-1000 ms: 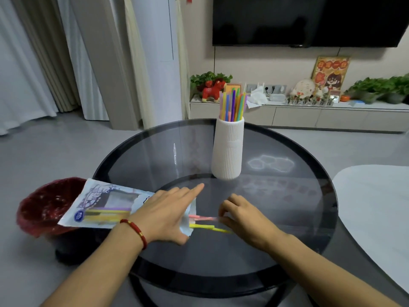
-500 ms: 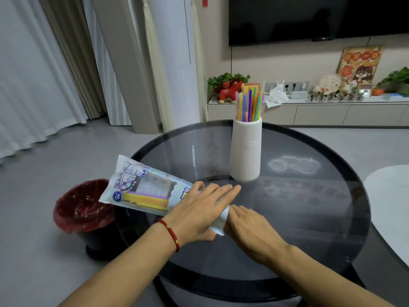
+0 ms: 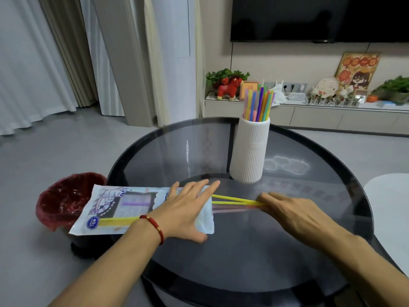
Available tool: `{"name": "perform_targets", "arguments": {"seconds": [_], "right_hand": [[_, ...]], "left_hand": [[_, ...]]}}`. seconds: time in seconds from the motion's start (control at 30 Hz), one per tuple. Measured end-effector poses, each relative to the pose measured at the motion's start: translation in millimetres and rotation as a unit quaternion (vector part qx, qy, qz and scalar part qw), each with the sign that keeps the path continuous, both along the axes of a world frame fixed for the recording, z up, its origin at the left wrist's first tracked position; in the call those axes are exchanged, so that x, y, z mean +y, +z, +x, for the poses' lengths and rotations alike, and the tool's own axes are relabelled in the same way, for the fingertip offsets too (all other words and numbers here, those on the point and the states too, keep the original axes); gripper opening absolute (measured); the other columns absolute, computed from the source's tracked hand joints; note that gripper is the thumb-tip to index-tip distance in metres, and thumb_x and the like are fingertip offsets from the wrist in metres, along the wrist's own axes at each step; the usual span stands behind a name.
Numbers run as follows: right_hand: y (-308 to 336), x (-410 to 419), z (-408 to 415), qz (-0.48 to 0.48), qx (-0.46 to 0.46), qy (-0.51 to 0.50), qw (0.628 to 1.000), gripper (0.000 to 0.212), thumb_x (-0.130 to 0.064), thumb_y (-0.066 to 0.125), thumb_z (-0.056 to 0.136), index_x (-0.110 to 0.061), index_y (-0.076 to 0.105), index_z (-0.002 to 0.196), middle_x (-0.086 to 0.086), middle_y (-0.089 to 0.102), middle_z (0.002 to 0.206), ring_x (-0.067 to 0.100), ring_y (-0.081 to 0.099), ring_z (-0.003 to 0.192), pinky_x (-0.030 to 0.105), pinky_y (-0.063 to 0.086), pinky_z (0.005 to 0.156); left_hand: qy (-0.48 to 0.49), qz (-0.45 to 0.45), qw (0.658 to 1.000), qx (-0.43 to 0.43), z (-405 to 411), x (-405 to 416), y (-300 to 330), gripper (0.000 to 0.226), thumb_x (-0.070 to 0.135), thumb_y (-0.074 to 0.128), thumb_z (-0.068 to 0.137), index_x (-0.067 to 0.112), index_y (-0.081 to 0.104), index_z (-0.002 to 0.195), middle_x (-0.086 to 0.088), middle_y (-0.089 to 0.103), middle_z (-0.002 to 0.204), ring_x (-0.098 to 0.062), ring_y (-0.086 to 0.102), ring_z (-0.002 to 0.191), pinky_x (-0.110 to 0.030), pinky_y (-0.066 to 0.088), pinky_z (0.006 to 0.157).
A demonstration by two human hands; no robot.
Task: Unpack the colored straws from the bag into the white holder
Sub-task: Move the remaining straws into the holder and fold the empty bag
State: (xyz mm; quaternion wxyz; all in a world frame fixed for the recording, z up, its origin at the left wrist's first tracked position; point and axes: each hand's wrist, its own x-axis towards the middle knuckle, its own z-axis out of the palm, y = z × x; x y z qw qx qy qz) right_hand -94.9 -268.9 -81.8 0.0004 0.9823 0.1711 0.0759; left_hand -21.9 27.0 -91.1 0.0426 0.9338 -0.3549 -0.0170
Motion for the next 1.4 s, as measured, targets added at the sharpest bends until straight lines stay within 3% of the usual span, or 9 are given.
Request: {"name": "perform_targets", "arguments": {"seconds": [0.27,0.43,0.53,0.63,0.7,0.8,0.97,1.1,1.4], "right_hand": [[21.0,6.0,-10.6,-0.01,-0.048,0.026,0.998,0.05,-0.067,0.014,0.1,-0.04,0.055,0.108,-0.016,0.046,0.082,0.007,0.039,0.066,0.029,0.041,0.05],[39.0,13.5,-20.4,-0.067,-0.239,-0.019,0.968,0.027,-0.044,0.068,0.089,-0.025,0.075,0.106,0.001,0.072,0.103,0.03,0.066,0.107,0.052,0.041,0.097],[36.0,34.0,-38.6,0.131,-0.352,0.019,0.927,0.018,-0.027,0.067,0.093,-0.018,0.065,0.078,-0.003,0.06,0.078,0.022,0.059,0.079,0.035,0.042,0.077],[28.3,64.9,-39.7,0.429,-0.099,-0.129,0.889,0.046,-0.059,0.06,0.09,-0.021,0.054,0.064,-0.009,0.046,0.051,0.006,0.043,0.051,0.024,0.036,0.052],[17.8,76.5,-29.7,0.583,0.116,-0.204,0.778,0.049,-0.067,0.061,0.089,-0.021,0.062,0.072,-0.008,0.05,0.052,0.009,0.045,0.045,0.025,0.037,0.043],[5.1,80.6,-6.6,0.712,0.082,-0.224,0.66,0.042,-0.039,0.062,0.097,-0.02,0.059,0.06,-0.002,0.043,0.048,0.012,0.036,0.04,0.021,0.027,0.039],[26.1,40.9,3.8,0.576,-0.124,-0.261,0.765,0.041,-0.023,0.055,0.095,-0.018,0.069,0.056,0.005,0.056,0.048,0.023,0.053,0.05,0.042,0.045,0.054],[72.0,-1.5,-4.4,0.415,-0.283,-0.172,0.847,0.043,-0.03,0.044,0.107,-0.02,0.065,0.071,-0.013,0.058,0.059,0.001,0.061,0.056,0.009,0.039,0.053],[36.7,7.8,12.9,0.276,-0.153,-0.139,0.939,0.043,-0.03,0.049,0.107,0.002,0.068,0.086,0.018,0.073,0.078,0.037,0.07,0.07,0.054,0.059,0.069]], "left_hand": [[-0.061,-0.093,0.993,-0.032,-10.0,-39.5,2.9,0.046,0.06,0.04,0.096,0.027,0.044,0.129,0.007,0.047,0.131,-0.012,0.036,0.128,-0.047,0.021,0.117],[-0.044,-0.067,0.995,-0.051,-14.7,-55.5,2.6,0.026,0.043,0.028,0.106,0.024,0.039,0.093,0.003,0.049,0.099,-0.019,0.042,0.102,-0.037,0.032,0.102],[-0.006,-0.127,0.991,-0.041,-13.7,-56.0,7.7,0.029,0.041,0.03,0.106,0.021,0.038,0.087,0.001,0.048,0.088,-0.025,0.045,0.091,-0.035,0.033,0.084],[-0.003,-0.18,0.983,-0.03,-17.7,-58.0,11.4,0.029,0.041,0.031,0.105,0.019,0.041,0.088,-0.003,0.049,0.084,-0.027,0.044,0.086,-0.039,0.036,0.083],[-0.042,-0.19,0.98,-0.041,-24.1,-63.9,11.3,0.025,0.034,0.034,0.103,0.016,0.049,0.094,0.001,0.048,0.082,-0.025,0.045,0.086,-0.039,0.037,0.088],[-0.064,-0.185,0.98,-0.038,-32.7,-75.6,8.9,0.029,0.04,0.033,0.104,0.021,0.054,0.109,0.01,0.05,0.083,-0.019,0.047,0.088,-0.038,0.037,0.086],[-0.016,-0.12,0.992,-0.025,-30.1,-69.8,-5.1,0.039,0.057,0.036,0.097,0.025,0.052,0.112,0.008,0.055,0.11,-0.016,0.045,0.109,-0.039,0.036,0.097],[0.002,-0.074,0.997,0.005,-22.7,-54.9,-18.3,0.052,0.06,0.035,0.096,0.028,0.043,0.136,0.006,0.045,0.133,-0.017,0.039,0.126,-0.041,0.031,0.108],[0.0,-0.053,0.998,0.019,-24.9,-54.7,-22.3,0.05,0.058,0.034,0.096,0.027,0.044,0.135,0.001,0.039,0.138,-0.019,0.033,0.13,-0.044,0.027,0.112]]}}
